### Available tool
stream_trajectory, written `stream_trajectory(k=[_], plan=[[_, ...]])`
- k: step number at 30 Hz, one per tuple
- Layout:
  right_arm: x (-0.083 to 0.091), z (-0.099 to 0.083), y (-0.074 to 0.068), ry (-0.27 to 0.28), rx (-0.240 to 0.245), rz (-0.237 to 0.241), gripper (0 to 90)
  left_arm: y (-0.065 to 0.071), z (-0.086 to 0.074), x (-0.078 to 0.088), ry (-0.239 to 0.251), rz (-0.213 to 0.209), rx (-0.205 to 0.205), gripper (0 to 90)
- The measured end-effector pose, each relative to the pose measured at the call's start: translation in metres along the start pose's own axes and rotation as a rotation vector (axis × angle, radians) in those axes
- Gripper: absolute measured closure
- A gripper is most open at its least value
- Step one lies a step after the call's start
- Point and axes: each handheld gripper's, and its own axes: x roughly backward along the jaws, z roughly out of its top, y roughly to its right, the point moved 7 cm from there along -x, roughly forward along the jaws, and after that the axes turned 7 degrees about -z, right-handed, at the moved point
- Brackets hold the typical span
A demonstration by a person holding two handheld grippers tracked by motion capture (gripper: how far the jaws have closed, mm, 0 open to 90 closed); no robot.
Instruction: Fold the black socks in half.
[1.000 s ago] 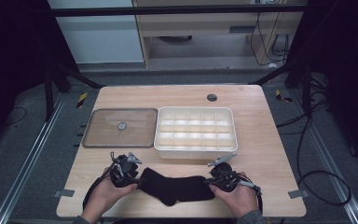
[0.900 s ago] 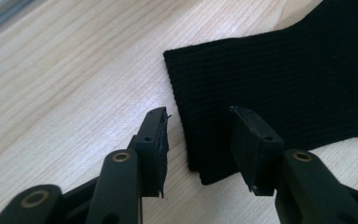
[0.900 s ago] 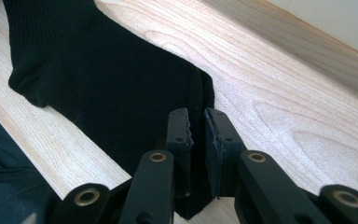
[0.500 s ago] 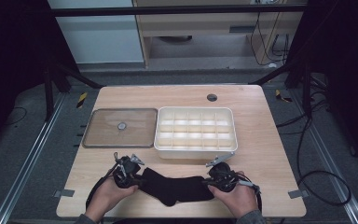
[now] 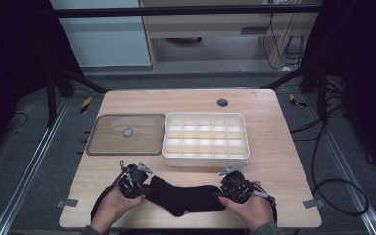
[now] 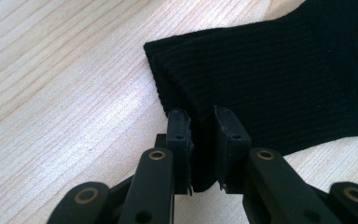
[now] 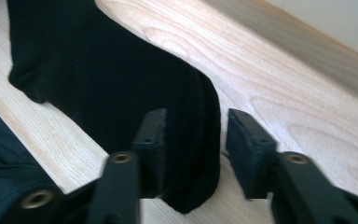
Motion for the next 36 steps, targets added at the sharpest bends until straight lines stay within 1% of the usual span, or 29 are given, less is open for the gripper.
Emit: stream_trajectory(k=[1,3,4,5,6,7,9,10,12,15,18,19,20,23,26,27,28,29,31,34,36], plan=[[0.000,0.000,0.000,0.000,0.000,0.000,53.6,0.000,0.000,0.000,0.000,0.000,-0.001,77.5],[-0.001,-0.002,0.002,-0.008,-0.017,-0.008,52.0,0.001,0.000,0.000,0.001,0.000,0.001,77.9],[-0.003,-0.005,0.003,-0.017,-0.019,-0.006,57.0,0.000,0.000,0.000,0.004,0.000,0.002,78.3],[-0.003,-0.005,0.003,-0.017,-0.019,-0.006,57.0,0.000,0.000,0.000,0.004,0.000,0.002,78.6],[-0.004,-0.006,0.002,-0.025,-0.018,0.004,60.2,0.000,0.000,0.000,0.005,-0.003,0.003,78.6],[-0.006,-0.008,0.001,-0.038,-0.004,0.015,72.7,0.000,0.000,0.000,0.008,-0.005,0.004,79.2],[-0.007,-0.008,0.000,-0.040,0.000,0.022,81.7,0.000,-0.001,0.000,0.009,-0.005,0.001,80.0],[-0.007,-0.008,0.000,-0.040,0.000,0.022,81.7,0.000,-0.001,0.001,0.011,-0.006,0.000,80.0],[-0.006,-0.006,-0.001,-0.036,0.008,0.030,84.8,-0.001,-0.001,0.002,0.013,-0.008,-0.002,80.8],[-0.005,-0.005,0.000,-0.033,0.017,0.029,85.2,-0.002,0.000,0.007,0.029,-0.005,-0.003,81.1],[-0.004,-0.003,-0.001,-0.029,0.014,0.027,85.5,-0.004,0.001,0.018,0.043,-0.007,-0.007,81.1],[-0.004,-0.003,-0.001,-0.029,0.014,0.027,85.5,-0.004,0.001,0.018,0.043,-0.007,-0.007,81.1],[-0.005,-0.001,-0.001,-0.023,0.017,0.030,85.6,-0.004,0.002,0.022,0.041,-0.004,-0.014,81.1],[-0.005,0.001,-0.003,-0.019,0.019,0.032,85.7,-0.006,0.002,0.027,0.039,0.002,-0.020,81.1],[-0.006,0.004,-0.005,-0.011,0.019,0.036,85.7,-0.010,0.001,0.035,0.039,0.000,-0.014,81.0],[-0.006,0.004,-0.005,-0.011,0.019,0.036,85.7,-0.010,0.001,0.035,0.039,0.000,-0.014,81.0],[-0.007,0.007,-0.008,-0.010,0.019,0.041,85.7,-0.012,0.001,0.038,0.034,0.003,-0.022,81.0],[-0.007,0.008,-0.009,-0.007,0.019,0.042,85.7,-0.012,0.001,0.040,0.035,0.005,-0.016,81.0],[-0.008,0.010,-0.010,-0.002,0.016,0.044,85.7,-0.013,0.001,0.042,0.033,0.008,-0.020,81.0],[-0.012,0.016,-0.017,0.003,0.014,0.073,85.7,-0.016,0.000,0.050,0.023,0.014,-0.025,80.9],[-0.014,0.020,-0.019,0.007,0.012,0.080,85.7,-0.017,0.000,0.052,0.020,0.015,-0.025,80.9]])
